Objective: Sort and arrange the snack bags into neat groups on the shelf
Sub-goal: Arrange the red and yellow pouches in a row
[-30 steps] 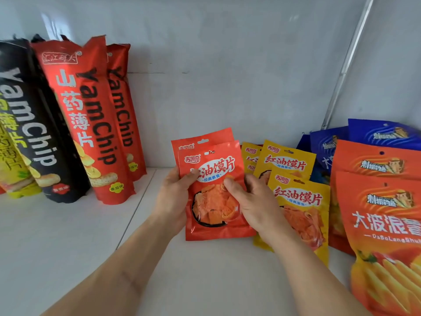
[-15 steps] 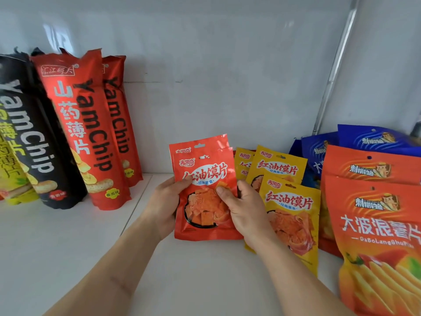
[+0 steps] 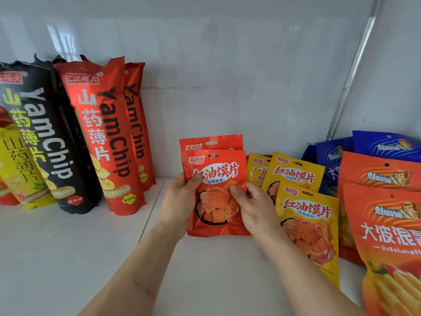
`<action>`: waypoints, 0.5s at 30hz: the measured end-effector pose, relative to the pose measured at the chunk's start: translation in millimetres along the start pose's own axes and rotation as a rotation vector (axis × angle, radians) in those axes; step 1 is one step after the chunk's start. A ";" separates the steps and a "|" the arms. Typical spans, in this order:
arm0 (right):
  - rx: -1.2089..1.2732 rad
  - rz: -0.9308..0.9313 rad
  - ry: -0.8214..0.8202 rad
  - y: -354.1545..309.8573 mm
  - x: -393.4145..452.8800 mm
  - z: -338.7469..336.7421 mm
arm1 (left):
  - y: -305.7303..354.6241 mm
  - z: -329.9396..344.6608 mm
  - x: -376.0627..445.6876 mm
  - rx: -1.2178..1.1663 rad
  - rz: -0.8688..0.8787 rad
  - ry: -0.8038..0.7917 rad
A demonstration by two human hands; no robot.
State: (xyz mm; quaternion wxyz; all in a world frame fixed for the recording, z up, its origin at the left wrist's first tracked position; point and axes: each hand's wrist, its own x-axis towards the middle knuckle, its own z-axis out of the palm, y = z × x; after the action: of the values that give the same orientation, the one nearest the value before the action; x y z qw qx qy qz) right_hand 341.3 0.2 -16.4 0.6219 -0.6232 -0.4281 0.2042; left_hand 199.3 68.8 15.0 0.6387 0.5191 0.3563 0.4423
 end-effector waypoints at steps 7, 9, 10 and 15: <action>0.118 0.042 0.091 -7.0 15.1 40.9 | 22.9 -34.4 2.0 0.727 0.410 0.389; 0.136 0.063 0.093 -8.9 18.8 54.5 | 21.0 -48.4 1.4 1.018 0.704 0.497; 0.140 0.082 0.088 -9.8 19.9 61.8 | 18.3 -55.2 3.4 1.102 0.855 0.496; 0.041 0.137 0.078 -0.7 25.4 97.3 | 3.8 -82.5 13.2 1.285 1.217 0.355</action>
State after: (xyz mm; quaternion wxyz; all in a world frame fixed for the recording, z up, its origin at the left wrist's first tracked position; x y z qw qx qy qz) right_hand 278.5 78.5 -22.6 0.6353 -0.6458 -0.3553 0.2305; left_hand 127.7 110.1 1.7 -0.1834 0.7987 0.2917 0.4932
